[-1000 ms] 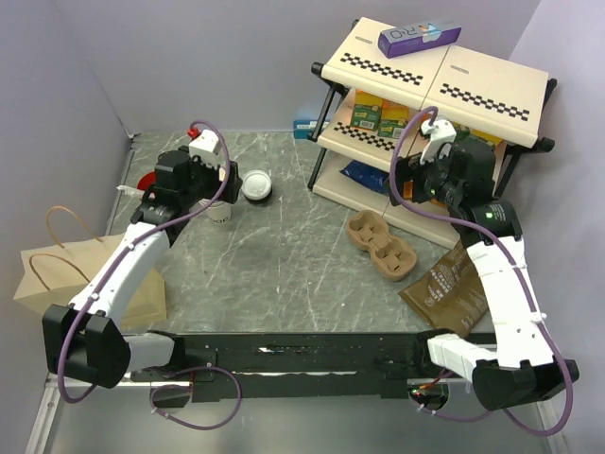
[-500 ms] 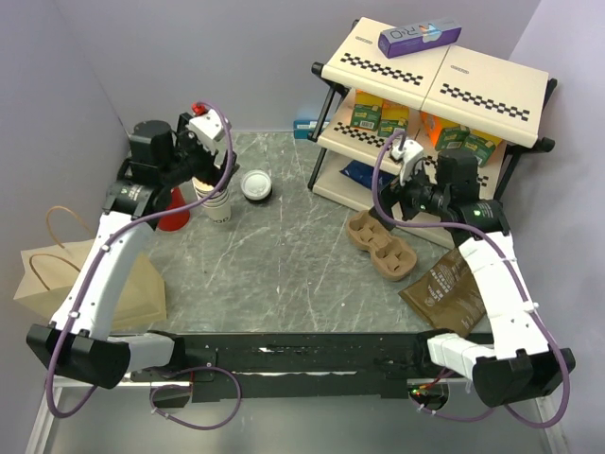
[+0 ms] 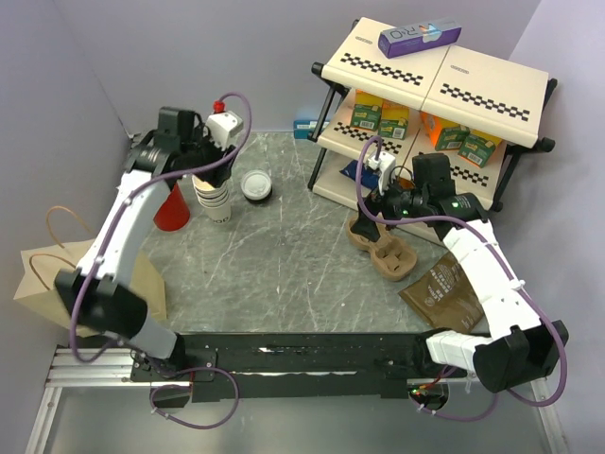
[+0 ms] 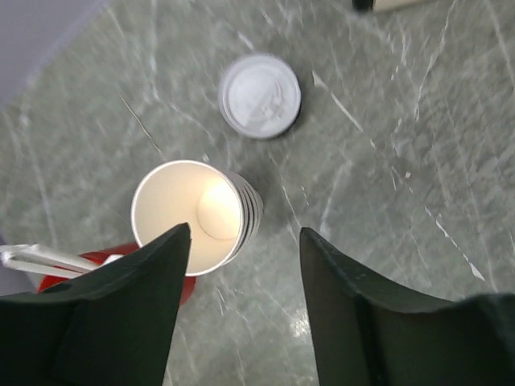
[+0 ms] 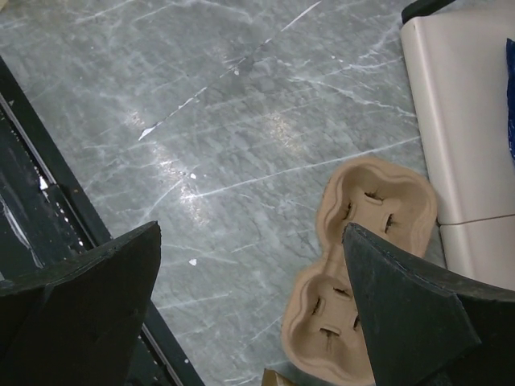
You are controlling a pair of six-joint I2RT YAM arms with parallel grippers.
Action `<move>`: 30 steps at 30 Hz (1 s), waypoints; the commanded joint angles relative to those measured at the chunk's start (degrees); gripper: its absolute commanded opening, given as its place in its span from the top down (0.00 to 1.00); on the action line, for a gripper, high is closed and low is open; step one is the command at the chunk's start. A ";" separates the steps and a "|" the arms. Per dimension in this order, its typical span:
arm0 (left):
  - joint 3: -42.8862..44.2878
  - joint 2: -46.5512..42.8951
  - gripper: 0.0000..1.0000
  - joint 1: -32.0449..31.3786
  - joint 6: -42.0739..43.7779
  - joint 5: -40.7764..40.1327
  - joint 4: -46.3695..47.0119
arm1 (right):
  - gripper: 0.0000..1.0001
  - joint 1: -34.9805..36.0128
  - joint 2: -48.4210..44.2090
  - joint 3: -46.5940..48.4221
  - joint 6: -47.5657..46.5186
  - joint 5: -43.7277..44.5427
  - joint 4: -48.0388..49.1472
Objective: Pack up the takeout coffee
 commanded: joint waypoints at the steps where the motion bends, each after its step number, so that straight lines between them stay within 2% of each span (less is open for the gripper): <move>1: 8.93 7.14 0.40 0.86 -1.19 0.65 -7.98 | 0.00 0.48 -0.88 0.61 0.57 -2.16 0.81; 6: 12.19 11.98 0.42 1.22 -2.77 0.92 -7.54 | 0.00 0.39 -2.72 -0.62 -0.48 -1.46 -0.77; 10: 14.48 15.25 0.46 1.30 -3.56 0.48 -10.70 | 0.00 0.48 -3.60 -1.85 -0.66 -0.93 -0.42; 21: 12.19 16.92 0.51 1.48 -4.35 -5.06 -11.15 | 0.00 0.30 -1.41 -0.63 -0.22 -1.10 0.55; 30: 11.49 17.88 0.56 1.74 -4.80 -3.92 -11.50 | 0.00 0.48 -0.97 -0.36 -0.74 -0.49 -0.15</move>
